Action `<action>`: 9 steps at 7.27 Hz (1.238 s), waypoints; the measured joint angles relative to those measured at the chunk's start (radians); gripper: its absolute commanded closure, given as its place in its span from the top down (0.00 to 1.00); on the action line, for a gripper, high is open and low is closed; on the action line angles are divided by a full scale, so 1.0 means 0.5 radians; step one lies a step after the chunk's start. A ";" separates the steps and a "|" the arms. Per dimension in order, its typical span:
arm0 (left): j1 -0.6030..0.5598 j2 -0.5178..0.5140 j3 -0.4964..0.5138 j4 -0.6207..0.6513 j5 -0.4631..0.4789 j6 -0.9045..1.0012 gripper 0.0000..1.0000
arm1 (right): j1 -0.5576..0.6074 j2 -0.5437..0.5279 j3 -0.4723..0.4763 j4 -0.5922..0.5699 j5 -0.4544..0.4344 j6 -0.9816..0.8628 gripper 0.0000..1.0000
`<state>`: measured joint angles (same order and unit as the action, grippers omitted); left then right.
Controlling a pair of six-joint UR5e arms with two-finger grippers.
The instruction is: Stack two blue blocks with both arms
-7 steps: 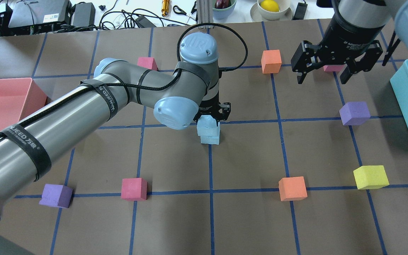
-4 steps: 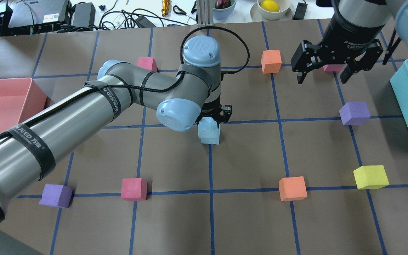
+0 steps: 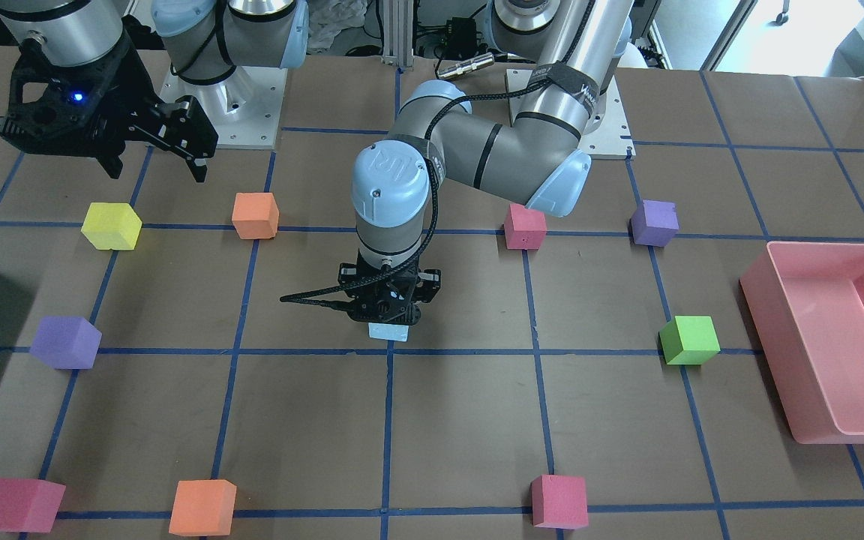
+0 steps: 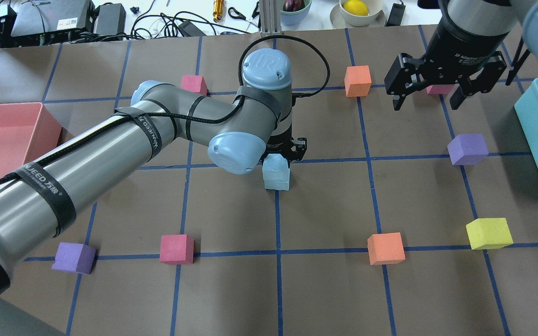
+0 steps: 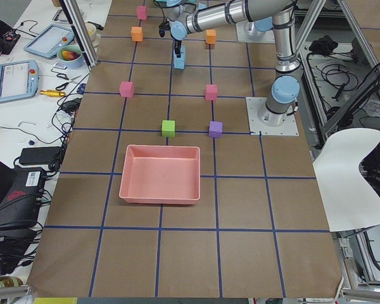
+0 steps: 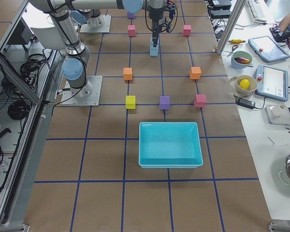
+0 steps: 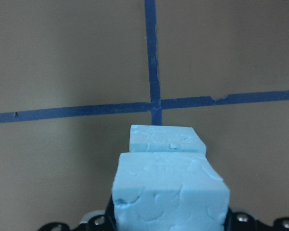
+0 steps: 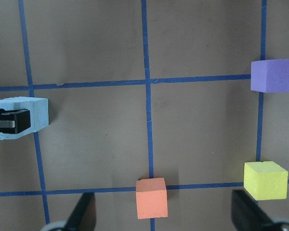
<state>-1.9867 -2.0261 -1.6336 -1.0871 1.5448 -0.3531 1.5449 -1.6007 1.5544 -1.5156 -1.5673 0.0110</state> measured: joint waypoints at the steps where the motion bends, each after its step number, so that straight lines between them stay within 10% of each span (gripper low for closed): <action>1: 0.000 -0.010 -0.002 0.021 0.001 -0.001 1.00 | -0.001 0.000 0.000 0.000 -0.001 -0.001 1.00; 6: 0.052 0.124 0.023 0.086 0.014 0.101 1.00 | -0.003 0.001 0.003 -0.001 -0.007 -0.003 1.00; 9: 0.432 0.470 0.058 -0.297 0.062 0.453 1.00 | -0.003 0.001 0.007 -0.001 -0.008 -0.004 1.00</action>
<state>-1.7705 -1.7912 -1.6047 -1.2353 1.5756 -0.1268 1.5432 -1.5999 1.5579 -1.5161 -1.5712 0.0092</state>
